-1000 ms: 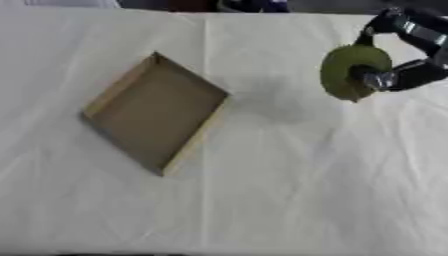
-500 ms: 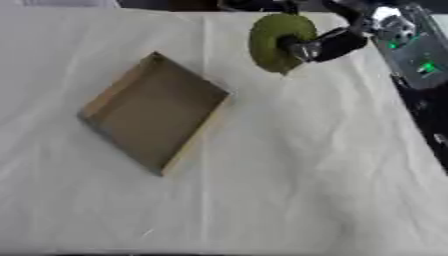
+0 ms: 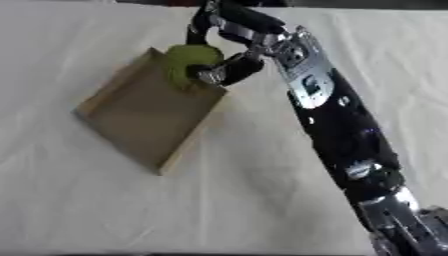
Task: Pick up objects on the table and place them in the box.
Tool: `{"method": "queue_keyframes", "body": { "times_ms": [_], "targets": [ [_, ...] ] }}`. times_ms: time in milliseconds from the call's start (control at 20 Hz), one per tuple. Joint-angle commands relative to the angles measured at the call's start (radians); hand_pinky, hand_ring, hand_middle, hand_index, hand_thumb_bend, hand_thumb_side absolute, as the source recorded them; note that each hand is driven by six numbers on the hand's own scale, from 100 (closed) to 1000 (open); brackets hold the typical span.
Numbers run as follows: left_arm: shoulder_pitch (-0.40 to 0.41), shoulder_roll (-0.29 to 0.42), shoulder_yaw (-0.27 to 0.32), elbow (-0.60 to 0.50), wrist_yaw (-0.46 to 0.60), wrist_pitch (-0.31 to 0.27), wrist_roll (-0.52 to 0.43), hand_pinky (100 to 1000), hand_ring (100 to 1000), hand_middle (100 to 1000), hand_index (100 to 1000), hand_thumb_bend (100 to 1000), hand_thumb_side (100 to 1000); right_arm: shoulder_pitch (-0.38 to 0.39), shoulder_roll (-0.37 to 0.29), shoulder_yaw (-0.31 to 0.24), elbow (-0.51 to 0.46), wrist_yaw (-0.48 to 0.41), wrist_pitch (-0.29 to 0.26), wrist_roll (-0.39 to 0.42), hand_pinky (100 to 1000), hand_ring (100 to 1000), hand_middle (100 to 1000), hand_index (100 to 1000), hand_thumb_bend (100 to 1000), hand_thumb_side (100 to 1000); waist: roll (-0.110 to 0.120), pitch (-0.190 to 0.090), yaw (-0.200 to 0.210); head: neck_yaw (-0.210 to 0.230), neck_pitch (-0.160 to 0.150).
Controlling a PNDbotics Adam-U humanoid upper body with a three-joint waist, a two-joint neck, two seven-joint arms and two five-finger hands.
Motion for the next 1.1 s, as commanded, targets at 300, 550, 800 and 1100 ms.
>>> {"method": "queue_keyframes", "body": {
  "times_ms": [300,550,800,1100],
  "targets": [
    [-0.015,0.017,-0.003,-0.02,0.006,0.002,-0.007,908,846,670,810,100,596,-0.021,0.107,-0.027,0.093,0.244,-0.01,-0.111,621,550,338,504,100,133,0.005,-0.007,0.015,-0.031,-0.022],
    [-0.018,0.017,-0.002,-0.02,0.009,0.002,-0.009,908,846,670,810,100,596,-0.019,0.122,-0.03,0.158,0.355,-0.013,-0.151,688,660,481,641,100,101,0.003,-0.007,0.018,-0.031,-0.025],
    [-0.018,0.018,-0.002,-0.023,0.008,0.004,-0.006,908,846,670,810,100,597,-0.014,0.116,-0.019,0.184,0.429,-0.066,-0.094,833,888,786,828,110,100,0.003,-0.009,0.017,-0.03,-0.027],
    [-0.017,0.02,-0.002,-0.033,0.003,0.01,0.002,907,846,670,810,100,597,-0.005,0.084,-0.034,0.115,0.366,-0.119,-0.048,868,936,861,896,100,142,0.003,-0.016,0.008,-0.02,-0.025]
  ]
}}
